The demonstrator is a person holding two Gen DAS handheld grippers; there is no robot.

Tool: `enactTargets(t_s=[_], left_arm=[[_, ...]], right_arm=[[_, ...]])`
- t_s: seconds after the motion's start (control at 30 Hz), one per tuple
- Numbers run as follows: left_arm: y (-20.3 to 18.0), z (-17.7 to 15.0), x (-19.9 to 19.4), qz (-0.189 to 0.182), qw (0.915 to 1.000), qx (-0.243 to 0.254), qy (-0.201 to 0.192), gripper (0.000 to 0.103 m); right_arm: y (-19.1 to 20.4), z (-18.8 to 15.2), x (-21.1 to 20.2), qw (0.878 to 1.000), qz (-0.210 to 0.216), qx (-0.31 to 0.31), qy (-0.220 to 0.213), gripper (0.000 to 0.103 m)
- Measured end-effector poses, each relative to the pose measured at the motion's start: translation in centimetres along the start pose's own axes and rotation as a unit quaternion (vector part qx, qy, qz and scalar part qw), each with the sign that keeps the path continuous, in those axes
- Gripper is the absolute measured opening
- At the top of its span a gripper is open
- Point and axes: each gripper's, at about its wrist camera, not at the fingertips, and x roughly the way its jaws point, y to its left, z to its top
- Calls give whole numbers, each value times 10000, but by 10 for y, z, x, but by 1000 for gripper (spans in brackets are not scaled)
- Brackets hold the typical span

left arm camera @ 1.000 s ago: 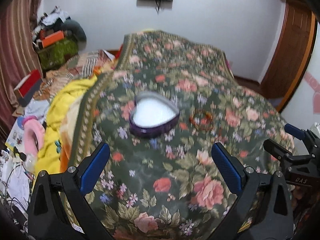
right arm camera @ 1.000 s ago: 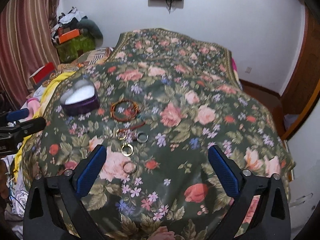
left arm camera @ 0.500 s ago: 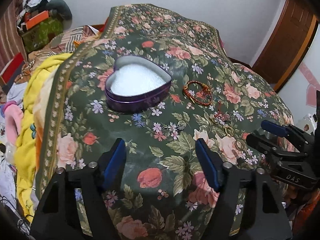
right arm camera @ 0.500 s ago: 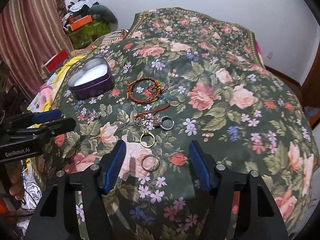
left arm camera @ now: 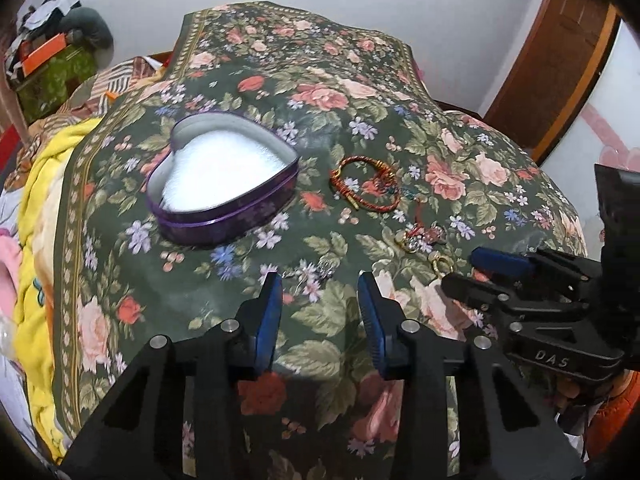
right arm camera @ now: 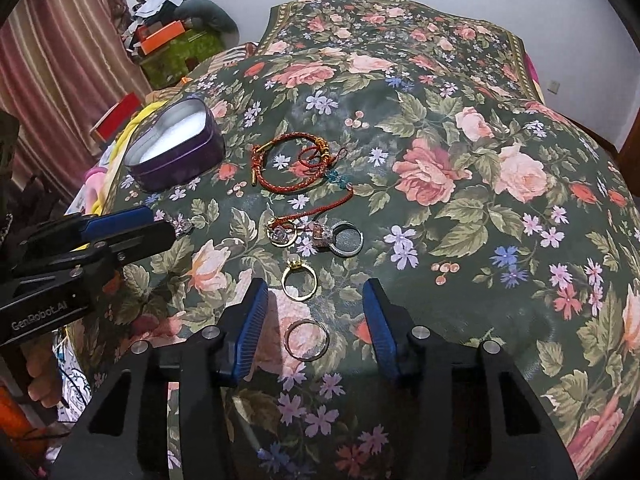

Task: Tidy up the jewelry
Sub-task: 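Lower right tool to the gold ring while left tool approaches a small silver ring, then close right tool on the gold ring while left tool grasps the small silver ring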

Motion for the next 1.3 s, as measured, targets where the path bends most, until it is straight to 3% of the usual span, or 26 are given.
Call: enactTargets(t_s=[0.23,0.5,0.6,0.73,0.83,1.13,1.3], left_arm=[[-4,6,10,43,10000,75,19,29],[-2,6,21,12,9999,8,108,24],[-2,6,23,31,9999,-5,116,20],[-1,6,23,110,9999,-15,118,10],[0,6,23,167,9998,-21,122,2],[-1,6,1,260,9996,-1,-128,0],[-6,11,-6,129,9998,112,-113,2]], right_arm=[[2,2,4,10000,36,-25,17,38],[2,1,5,10000,52,-26,18,18],[2,1,5,10000,74,0,11,17],[2,0,3,9999,100,38,-2,16],[0,1,1,9999,142,78,-11,6],[-1,4,-12,9996,132,148,-190,6],[-3,4,-18,9994,139,173,-274,6]])
